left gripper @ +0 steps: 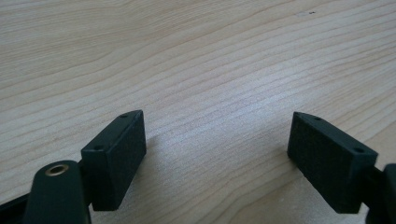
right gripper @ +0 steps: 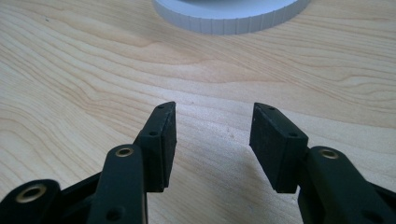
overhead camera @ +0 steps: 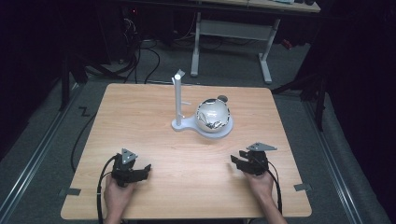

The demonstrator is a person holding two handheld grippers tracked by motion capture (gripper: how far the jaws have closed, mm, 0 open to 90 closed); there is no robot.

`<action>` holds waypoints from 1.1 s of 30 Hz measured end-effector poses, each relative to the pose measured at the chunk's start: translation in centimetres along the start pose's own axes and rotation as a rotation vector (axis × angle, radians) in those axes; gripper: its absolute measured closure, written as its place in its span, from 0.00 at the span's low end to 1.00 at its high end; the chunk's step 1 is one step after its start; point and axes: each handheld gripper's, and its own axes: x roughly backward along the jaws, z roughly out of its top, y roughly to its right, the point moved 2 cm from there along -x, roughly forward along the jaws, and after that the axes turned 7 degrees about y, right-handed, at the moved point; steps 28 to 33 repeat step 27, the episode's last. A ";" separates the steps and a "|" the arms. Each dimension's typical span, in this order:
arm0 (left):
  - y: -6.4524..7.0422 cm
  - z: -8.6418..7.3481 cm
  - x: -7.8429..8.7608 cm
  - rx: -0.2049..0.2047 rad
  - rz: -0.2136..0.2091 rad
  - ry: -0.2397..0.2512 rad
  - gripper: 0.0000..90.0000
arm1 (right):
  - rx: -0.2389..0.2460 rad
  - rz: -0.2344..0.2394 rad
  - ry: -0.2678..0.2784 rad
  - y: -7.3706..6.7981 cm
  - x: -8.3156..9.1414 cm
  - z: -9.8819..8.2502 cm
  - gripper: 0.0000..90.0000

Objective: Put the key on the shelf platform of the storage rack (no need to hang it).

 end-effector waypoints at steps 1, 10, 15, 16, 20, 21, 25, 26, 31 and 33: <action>0.0 0.0 0.0 -0.001 0.000 0.000 0.22 | -0.001 -0.003 -0.003 0.0 -0.1 -0.1 0.57; 0.0 0.0 0.0 0.002 0.002 0.000 0.22 | 0.048 -0.047 -0.018 -0.2 -0.9 -0.8 0.56; 0.0 0.0 0.0 0.003 0.002 0.001 0.22 | 0.097 -0.069 -0.011 -0.6 -1.0 -0.9 0.54; 0.0 0.0 0.0 0.003 0.002 0.001 0.22 | 0.093 -0.068 -0.011 -0.5 -1.0 -0.9 0.54; 0.0 0.0 0.0 0.005 0.003 0.002 0.22 | 0.095 -0.071 -0.012 -0.6 -1.0 -1.0 0.52; 0.0 0.0 0.0 0.005 0.003 0.002 0.22 | 0.095 -0.071 -0.013 -0.5 -1.0 -1.0 0.52; 0.0 0.0 0.0 0.004 0.003 0.002 0.22 | 0.094 -0.069 -0.013 -0.5 -1.0 -1.0 0.52; 0.0 0.0 0.0 0.004 0.003 0.002 0.22 | 0.093 -0.070 -0.013 -0.5 -1.0 -1.0 0.52; 0.0 0.0 0.0 0.004 0.003 0.002 0.22 | 0.093 -0.069 -0.013 -0.5 -1.0 -1.0 0.52; 0.0 0.0 0.0 0.004 0.003 0.002 0.22 | 0.093 -0.069 -0.013 -0.5 -1.0 -1.0 0.52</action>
